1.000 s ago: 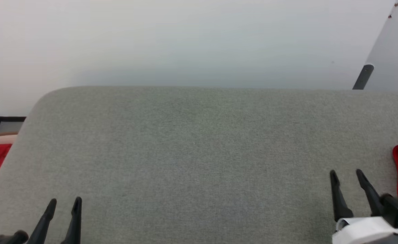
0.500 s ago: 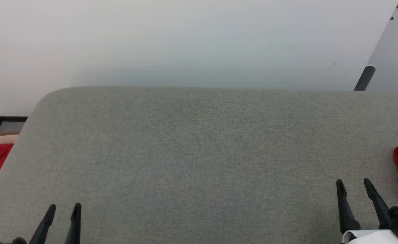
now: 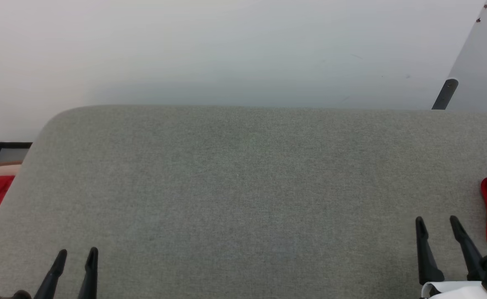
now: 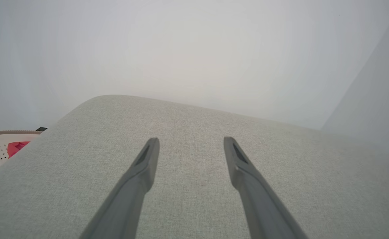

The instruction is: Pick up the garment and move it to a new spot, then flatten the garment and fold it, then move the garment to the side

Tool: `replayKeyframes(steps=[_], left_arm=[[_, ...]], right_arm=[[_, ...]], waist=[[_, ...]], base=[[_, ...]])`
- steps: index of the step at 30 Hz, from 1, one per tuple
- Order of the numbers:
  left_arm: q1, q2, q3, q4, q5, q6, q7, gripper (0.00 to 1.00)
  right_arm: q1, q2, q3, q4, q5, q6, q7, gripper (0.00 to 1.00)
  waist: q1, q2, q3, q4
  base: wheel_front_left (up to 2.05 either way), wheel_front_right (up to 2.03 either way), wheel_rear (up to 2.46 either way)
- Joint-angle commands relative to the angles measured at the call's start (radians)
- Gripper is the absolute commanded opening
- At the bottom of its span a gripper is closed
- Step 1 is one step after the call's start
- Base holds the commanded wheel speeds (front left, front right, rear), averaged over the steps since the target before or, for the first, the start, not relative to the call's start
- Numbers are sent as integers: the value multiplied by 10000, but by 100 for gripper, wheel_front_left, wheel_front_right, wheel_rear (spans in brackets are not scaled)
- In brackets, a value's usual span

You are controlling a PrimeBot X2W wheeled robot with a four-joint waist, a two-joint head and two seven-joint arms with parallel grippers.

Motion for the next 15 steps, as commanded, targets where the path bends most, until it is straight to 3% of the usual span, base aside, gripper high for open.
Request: replayKeyframes(steps=[1,15], left_arm=[[-91,-29,51,27,-49,22,15,100],[-205,-82,211,124,-333,22,16,100]], right_arm=[[111,25,-42,4,-30,-12,-125,100],[44,30,51,164,57,-12,-434,100]], waist=[[0,-1,8,-3],[0,-1,35,-134]], base=[[0,0,0],[0,0,0]])
